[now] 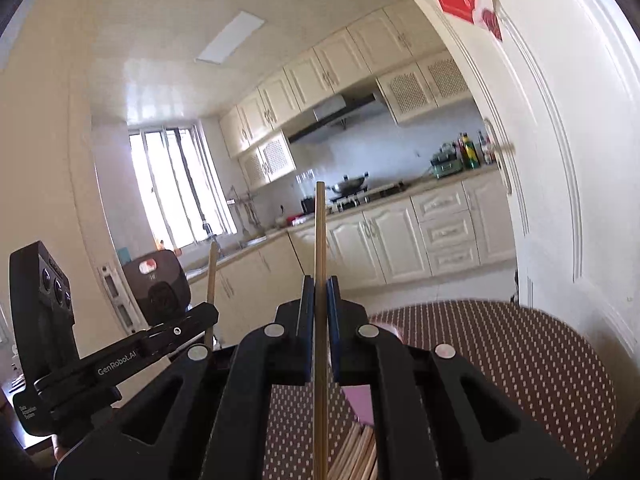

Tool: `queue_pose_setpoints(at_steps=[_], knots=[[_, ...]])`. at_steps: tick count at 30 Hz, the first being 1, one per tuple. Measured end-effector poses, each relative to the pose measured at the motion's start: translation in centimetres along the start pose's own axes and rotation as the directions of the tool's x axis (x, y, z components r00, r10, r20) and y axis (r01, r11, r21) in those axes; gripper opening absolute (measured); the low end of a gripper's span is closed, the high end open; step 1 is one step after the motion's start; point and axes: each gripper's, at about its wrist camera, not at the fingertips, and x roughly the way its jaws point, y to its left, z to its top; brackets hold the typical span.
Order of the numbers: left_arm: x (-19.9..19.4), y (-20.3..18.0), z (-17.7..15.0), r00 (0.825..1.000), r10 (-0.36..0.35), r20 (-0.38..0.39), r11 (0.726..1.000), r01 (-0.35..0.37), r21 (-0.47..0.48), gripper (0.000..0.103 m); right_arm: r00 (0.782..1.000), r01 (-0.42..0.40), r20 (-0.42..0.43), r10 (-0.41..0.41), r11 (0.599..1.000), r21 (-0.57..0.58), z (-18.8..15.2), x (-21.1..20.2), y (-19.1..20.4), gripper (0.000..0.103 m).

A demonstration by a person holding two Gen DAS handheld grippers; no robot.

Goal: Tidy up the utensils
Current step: 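Lift both held chopsticks upright and carry them over the pink cup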

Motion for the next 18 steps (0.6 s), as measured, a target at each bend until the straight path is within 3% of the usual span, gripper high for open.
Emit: queue_pose_setpoints(at_steps=[8,18], knots=[[1.2,-1.8,2.6,0.998,-0.007,0.061,0.998,0.004,0.058,0.006,0.988,-0.046,0.144,0.046,0.999,0.001,2.0,0.6,-1.2,0.005],[4.8,-2.9,3.8,0.998,0.003,0.056,0.995,-0.009,0.104,0.006,0.975,-0.066,0.211,0.064,0.998,0.002,4.1,3.9,-2.7,0.005]])
